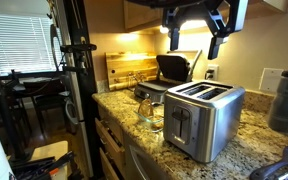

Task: Get the bread from the glass bowl and place it the toaster, then push the lever down

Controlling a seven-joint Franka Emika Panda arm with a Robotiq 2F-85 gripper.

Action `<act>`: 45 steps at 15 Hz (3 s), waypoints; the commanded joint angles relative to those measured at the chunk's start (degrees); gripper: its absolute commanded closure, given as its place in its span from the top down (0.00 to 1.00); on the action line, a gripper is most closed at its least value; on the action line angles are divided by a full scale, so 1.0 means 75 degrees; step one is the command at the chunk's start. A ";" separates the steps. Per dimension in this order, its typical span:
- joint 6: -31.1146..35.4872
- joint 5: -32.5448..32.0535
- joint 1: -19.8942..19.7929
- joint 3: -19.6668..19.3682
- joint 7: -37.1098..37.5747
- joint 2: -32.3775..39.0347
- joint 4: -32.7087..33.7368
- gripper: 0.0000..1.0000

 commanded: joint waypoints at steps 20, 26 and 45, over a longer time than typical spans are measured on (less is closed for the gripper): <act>0.0098 -0.0793 -0.0049 0.2098 0.2663 -0.0522 -0.0828 1.00; 0.0145 -0.0786 -0.0062 0.2107 0.2742 -0.0506 -0.0882 1.00; 0.1235 -0.0021 0.0807 0.3761 0.5588 -0.0539 -0.1296 1.00</act>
